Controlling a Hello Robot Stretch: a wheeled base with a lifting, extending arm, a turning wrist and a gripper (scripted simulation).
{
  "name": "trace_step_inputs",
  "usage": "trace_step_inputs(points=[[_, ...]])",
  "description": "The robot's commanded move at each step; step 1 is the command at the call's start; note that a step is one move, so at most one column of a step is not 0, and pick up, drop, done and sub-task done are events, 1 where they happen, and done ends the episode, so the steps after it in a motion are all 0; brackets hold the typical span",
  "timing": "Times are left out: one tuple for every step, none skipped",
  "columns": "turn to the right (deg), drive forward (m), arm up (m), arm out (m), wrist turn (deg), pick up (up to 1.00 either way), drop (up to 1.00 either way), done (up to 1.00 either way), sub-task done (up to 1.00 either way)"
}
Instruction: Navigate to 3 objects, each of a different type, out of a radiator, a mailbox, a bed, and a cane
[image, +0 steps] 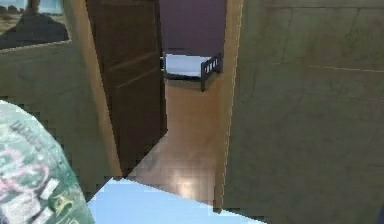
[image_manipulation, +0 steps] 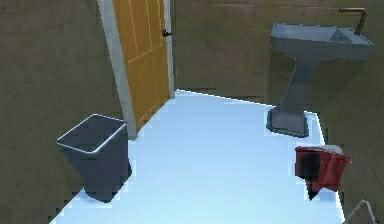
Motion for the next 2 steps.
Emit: trace_step_inputs(points=[[0.0, 0.45, 0.00, 0.00, 0.0, 0.00, 0.00, 0.00, 0.00], [3.0, 0.00, 0.00, 0.00, 0.0, 0.00, 0.00, 0.00, 0.00]])
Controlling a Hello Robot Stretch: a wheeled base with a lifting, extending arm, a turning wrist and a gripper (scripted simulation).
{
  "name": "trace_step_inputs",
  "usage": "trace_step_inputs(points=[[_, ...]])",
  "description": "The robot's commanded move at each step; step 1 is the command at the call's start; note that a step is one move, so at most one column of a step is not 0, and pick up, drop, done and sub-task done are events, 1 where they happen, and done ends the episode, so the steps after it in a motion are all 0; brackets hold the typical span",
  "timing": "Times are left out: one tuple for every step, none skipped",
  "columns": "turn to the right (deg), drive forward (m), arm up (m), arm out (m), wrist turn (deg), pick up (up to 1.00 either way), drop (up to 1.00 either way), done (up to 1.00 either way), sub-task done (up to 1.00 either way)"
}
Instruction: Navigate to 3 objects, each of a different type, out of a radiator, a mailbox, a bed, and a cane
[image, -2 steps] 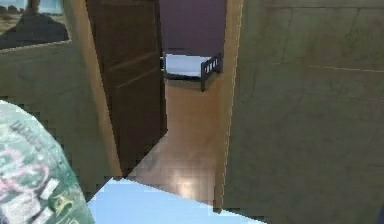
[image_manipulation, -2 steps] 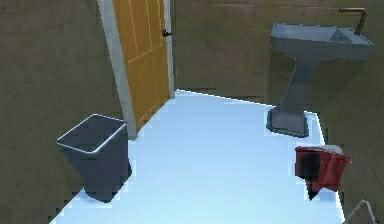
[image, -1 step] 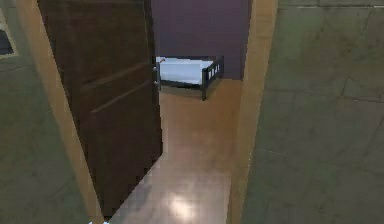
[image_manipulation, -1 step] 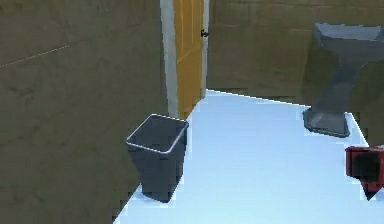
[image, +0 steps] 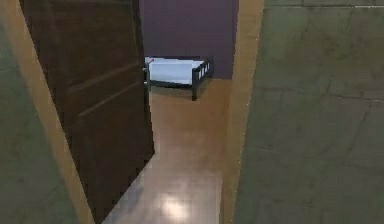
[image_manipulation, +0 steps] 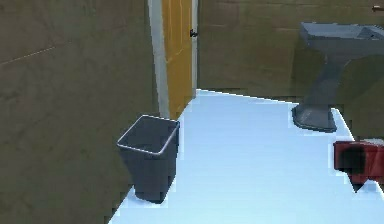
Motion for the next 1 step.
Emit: trace_step_inputs(points=[[-18.0, 0.00, 0.00, 0.00, 0.0, 0.00, 0.00, 0.00, 0.00]])
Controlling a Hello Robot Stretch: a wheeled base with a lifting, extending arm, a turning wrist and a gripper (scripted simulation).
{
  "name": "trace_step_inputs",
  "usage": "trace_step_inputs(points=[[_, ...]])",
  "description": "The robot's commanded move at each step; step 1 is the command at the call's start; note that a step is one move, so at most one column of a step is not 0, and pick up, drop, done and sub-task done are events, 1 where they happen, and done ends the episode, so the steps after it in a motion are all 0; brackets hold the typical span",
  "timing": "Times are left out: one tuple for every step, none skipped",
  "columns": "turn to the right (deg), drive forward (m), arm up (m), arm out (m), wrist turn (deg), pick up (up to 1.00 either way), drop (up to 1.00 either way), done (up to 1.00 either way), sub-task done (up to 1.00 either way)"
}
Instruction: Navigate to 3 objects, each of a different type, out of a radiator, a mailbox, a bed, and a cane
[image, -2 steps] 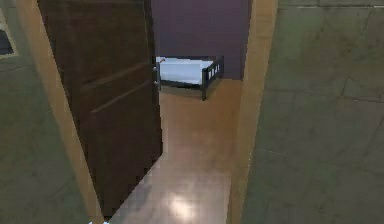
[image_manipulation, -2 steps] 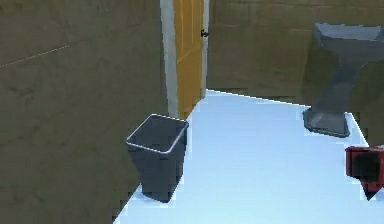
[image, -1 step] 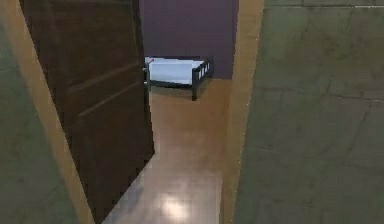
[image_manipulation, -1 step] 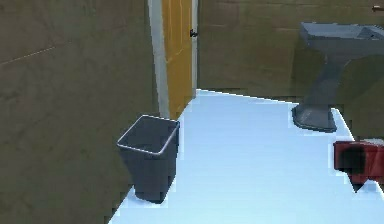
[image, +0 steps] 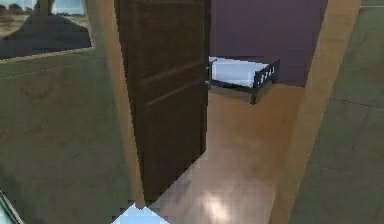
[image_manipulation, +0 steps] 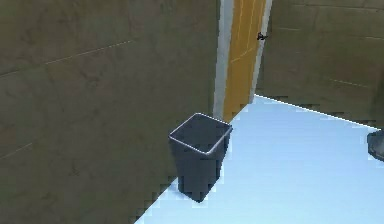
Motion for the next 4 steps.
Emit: trace_step_inputs(points=[[0.0, 0.60, 0.00, 0.00, 0.0, 0.00, 0.00, 0.00, 0.00], [18.0, 0.00, 0.00, 0.00, 0.0, 0.00, 0.00, 0.00, 0.00], [0.0, 0.40, 0.00, 0.00, 0.0, 0.00, 0.00, 0.00, 0.00], [42.0, 0.00, 0.00, 0.00, 0.0, 0.00, 0.00, 0.00, 0.00]])
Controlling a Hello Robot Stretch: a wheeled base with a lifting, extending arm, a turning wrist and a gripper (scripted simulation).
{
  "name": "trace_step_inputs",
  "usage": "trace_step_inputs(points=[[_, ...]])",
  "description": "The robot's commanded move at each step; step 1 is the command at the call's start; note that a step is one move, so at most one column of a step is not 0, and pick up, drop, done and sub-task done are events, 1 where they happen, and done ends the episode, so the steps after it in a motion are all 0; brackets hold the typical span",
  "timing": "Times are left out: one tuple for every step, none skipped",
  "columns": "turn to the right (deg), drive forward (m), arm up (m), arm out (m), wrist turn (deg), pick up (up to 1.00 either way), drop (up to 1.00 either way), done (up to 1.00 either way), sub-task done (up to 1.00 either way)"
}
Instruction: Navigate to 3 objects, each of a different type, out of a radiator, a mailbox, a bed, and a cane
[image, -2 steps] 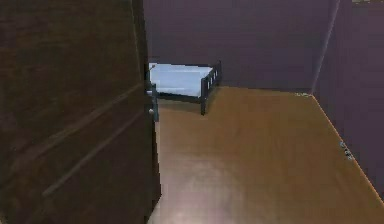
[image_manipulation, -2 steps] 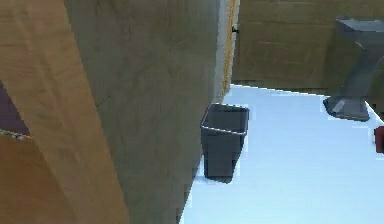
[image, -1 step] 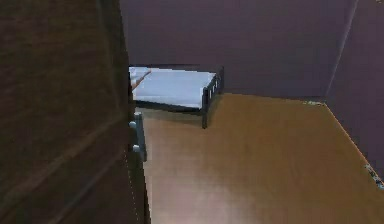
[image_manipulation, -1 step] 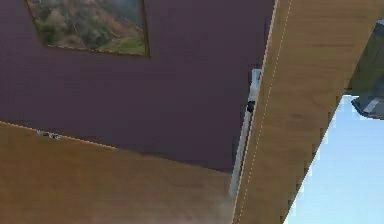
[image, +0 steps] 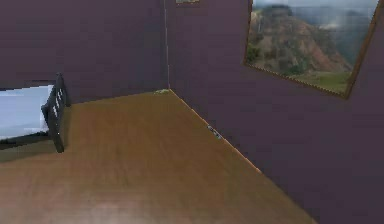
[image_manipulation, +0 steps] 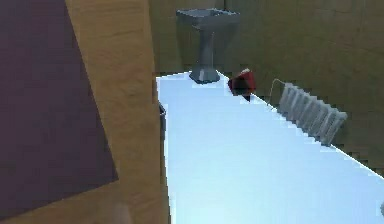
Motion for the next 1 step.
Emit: trace_step_inputs(points=[[0.0, 0.25, 0.00, 0.00, 0.0, 0.00, 0.00, 0.00, 0.00]])
